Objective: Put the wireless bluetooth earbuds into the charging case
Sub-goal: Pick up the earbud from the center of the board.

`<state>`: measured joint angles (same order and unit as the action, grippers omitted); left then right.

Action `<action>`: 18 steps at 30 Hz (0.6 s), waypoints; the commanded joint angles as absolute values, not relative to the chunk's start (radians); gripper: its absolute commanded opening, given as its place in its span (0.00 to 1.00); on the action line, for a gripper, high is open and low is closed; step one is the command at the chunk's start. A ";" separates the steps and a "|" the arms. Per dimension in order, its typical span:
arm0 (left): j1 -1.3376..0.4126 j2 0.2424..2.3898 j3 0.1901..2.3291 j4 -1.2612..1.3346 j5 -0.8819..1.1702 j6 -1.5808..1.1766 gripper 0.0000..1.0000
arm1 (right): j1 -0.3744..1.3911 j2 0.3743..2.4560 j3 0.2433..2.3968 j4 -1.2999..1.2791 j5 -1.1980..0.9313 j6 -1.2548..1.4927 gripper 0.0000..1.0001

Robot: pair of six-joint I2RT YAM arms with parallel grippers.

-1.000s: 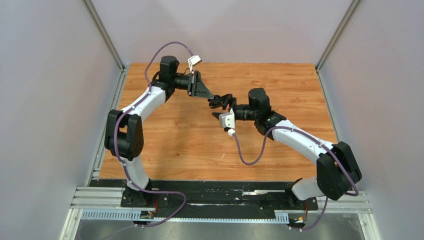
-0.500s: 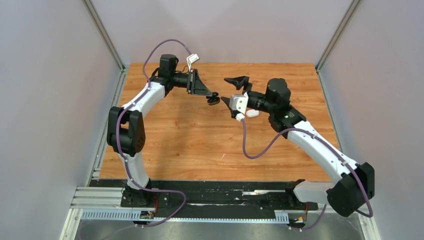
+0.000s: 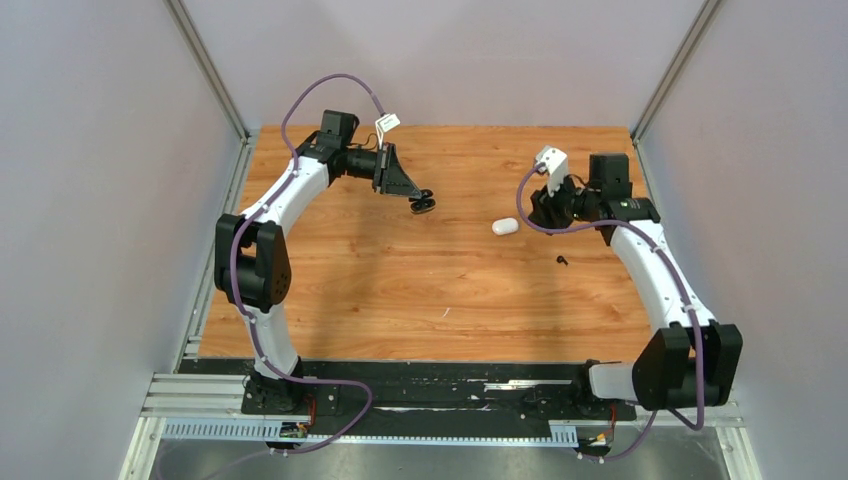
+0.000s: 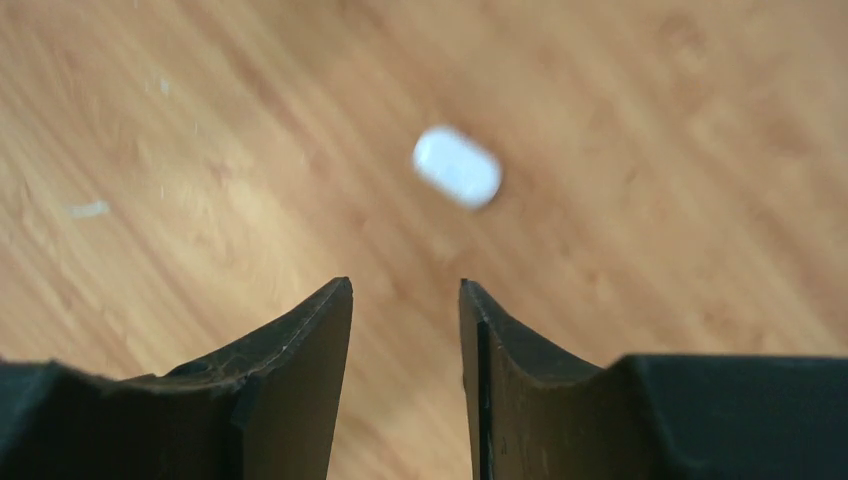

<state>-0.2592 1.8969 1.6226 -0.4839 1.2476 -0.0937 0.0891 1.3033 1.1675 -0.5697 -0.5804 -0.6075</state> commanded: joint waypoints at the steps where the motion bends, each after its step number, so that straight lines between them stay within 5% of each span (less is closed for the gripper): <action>1: -0.258 1.870 1.660 -0.533 1.243 -0.026 0.00 | 0.063 1.354 1.118 -0.863 -0.549 -0.773 0.44; 7: -0.258 1.868 1.666 -0.574 1.239 -0.002 0.00 | -0.028 1.541 1.213 -1.073 -0.461 -1.173 0.48; 18: -0.257 1.848 1.655 -0.601 1.216 0.030 0.00 | -0.099 1.920 1.516 -1.203 -0.400 -1.413 0.47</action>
<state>-0.2592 1.8969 1.6249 -0.5793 1.2179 -0.0189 -0.1051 1.8992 1.4555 -1.1408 -0.4095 -1.2530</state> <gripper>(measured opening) 0.310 0.462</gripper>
